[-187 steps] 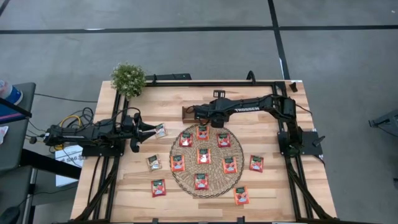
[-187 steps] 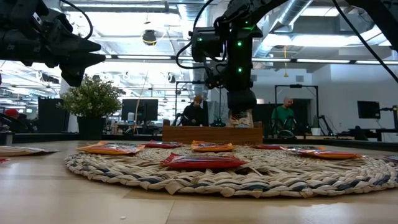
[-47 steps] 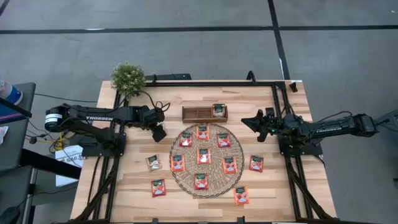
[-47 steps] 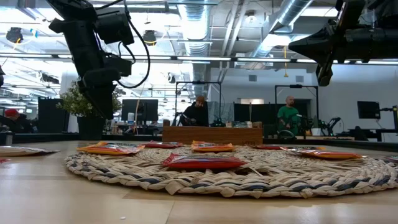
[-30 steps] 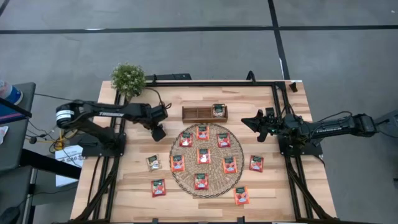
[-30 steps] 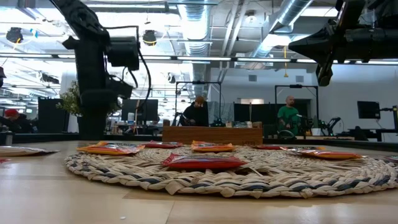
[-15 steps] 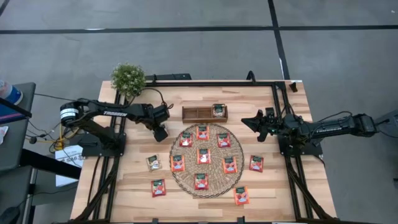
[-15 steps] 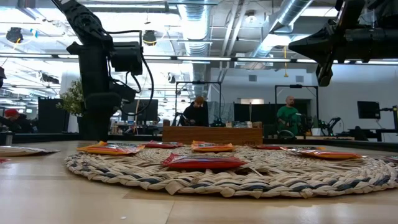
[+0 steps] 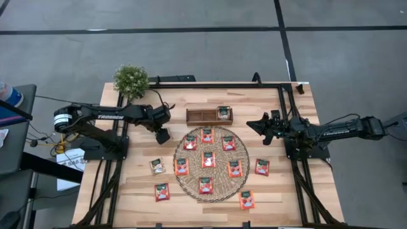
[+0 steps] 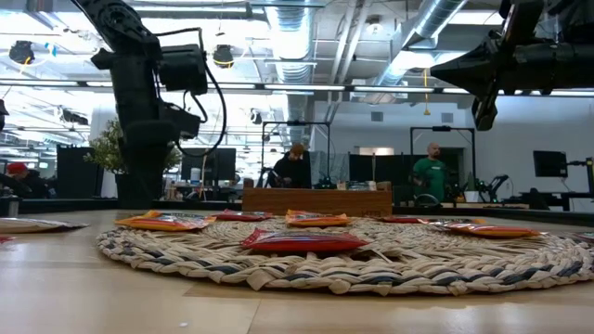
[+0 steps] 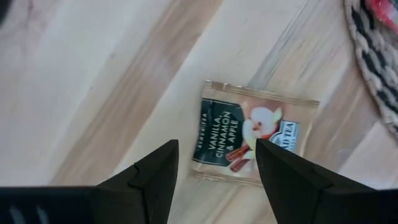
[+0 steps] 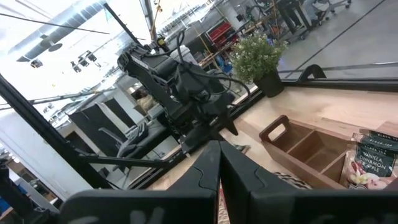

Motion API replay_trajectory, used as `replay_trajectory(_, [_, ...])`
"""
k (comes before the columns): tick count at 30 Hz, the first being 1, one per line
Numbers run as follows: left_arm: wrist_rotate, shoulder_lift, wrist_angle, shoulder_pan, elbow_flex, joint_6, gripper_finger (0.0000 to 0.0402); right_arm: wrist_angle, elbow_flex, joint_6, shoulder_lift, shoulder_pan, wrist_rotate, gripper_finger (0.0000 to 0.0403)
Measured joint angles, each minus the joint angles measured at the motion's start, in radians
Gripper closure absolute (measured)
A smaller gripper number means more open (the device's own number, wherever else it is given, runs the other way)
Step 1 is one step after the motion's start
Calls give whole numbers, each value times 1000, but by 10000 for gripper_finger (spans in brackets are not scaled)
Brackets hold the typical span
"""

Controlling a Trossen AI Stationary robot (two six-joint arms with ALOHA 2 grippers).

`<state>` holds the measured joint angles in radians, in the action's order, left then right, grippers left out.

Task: Pick & Place Tea
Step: Put the brown tea bag into the right section of the wooden organizer

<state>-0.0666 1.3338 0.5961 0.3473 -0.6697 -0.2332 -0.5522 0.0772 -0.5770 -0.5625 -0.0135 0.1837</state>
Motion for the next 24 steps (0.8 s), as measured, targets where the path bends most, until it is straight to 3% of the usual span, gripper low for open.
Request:
replay_trajectory(11, [-55,133,-55,0,0,65,194,-1,0,-6,0,0,0,402])
replay_trajectory(17, [-20,200,-61,0,-10,65,200,-1,0,-26,0,0,0,402])
replay_trajectory(24, [-17,176,-65,0,-2,63,263,-1,0,-26,0,0,0,402])
